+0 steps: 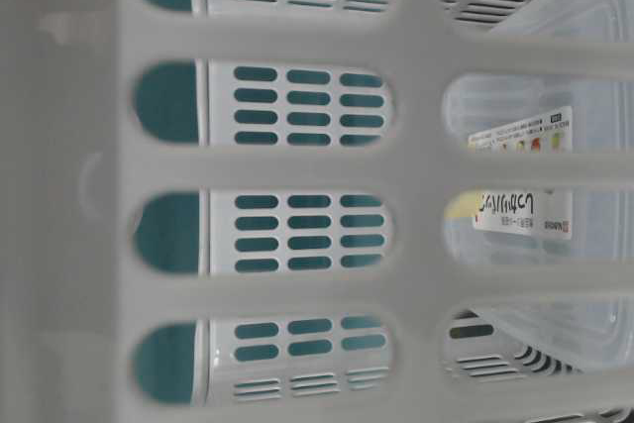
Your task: Pick up the tape dispenser from the shopping basket with the left arm.
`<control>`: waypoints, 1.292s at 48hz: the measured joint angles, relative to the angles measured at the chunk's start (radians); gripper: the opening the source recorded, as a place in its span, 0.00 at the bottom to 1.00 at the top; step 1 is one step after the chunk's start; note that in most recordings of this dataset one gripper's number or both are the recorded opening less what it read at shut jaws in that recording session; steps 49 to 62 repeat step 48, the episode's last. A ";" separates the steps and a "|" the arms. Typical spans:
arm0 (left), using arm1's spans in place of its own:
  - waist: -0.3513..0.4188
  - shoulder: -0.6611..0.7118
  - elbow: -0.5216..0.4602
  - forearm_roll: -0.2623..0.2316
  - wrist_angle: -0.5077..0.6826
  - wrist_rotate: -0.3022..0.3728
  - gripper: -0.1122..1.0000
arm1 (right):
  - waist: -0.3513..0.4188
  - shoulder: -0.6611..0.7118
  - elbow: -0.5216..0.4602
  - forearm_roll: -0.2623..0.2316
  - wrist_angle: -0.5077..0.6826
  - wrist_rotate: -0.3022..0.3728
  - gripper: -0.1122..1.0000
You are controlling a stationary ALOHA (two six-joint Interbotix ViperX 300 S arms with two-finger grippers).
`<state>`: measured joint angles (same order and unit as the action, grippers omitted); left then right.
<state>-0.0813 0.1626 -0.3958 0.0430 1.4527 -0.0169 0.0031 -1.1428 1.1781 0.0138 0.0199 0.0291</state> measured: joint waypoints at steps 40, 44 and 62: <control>-0.002 0.003 0.002 -0.002 0.003 0.000 0.37 | 0.000 -0.003 0.000 0.000 0.000 0.000 0.80; -0.002 0.005 0.005 -0.002 0.003 0.000 0.37 | 0.000 -0.003 0.002 0.000 -0.002 0.000 0.80; -0.002 0.005 0.009 0.000 0.003 0.000 0.37 | 0.000 -0.003 0.005 0.000 -0.002 0.000 0.80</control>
